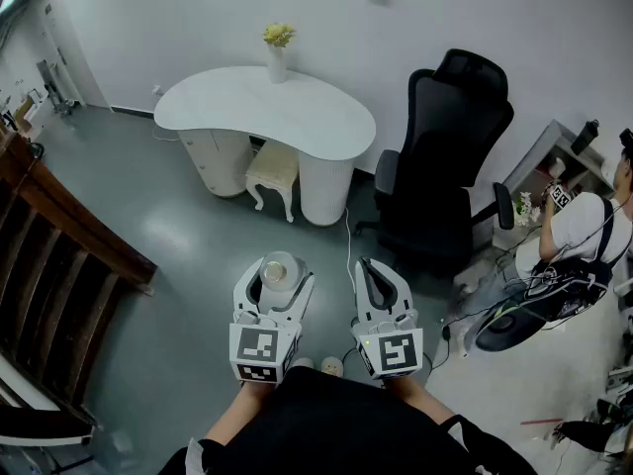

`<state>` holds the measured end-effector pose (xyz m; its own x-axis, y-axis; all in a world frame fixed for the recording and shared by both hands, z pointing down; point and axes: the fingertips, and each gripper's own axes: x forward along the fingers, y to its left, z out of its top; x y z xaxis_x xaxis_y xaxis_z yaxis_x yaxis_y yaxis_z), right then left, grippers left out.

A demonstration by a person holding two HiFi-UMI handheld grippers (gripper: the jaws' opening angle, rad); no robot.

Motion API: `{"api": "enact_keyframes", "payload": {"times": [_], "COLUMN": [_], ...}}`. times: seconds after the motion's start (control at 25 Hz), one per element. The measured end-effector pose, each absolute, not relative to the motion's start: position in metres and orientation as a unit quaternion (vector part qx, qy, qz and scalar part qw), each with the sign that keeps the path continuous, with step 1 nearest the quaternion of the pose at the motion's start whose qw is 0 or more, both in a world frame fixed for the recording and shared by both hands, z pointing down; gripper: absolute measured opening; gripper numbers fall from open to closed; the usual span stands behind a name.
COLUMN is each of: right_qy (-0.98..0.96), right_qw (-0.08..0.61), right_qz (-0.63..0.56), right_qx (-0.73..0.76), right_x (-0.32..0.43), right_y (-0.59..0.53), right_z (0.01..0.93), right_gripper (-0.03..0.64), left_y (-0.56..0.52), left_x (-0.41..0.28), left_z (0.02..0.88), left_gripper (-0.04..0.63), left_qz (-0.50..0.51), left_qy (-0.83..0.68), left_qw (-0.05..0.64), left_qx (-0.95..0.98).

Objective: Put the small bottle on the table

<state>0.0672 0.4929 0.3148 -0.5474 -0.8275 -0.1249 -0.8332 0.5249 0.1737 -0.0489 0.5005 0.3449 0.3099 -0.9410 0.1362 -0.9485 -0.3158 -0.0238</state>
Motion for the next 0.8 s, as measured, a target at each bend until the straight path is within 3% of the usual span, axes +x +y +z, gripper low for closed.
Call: {"api": "enact_keyframes", "payload": {"times": [0.8], "right_qy": [0.885], "right_qw": [0.025], "right_qz": [0.096], "right_qx": [-0.455], "right_x": [0.099], "right_y": [0.446], "right_z": [0.318], "right_gripper": [0.023], "left_y": [0.459], "left_x": [-0.015], "left_z": [0.345], "left_gripper": [0.331], "left_qz": [0.060], "left_qy": [-0.598], "left_qw": [0.026], "left_qx": [0.799]}}
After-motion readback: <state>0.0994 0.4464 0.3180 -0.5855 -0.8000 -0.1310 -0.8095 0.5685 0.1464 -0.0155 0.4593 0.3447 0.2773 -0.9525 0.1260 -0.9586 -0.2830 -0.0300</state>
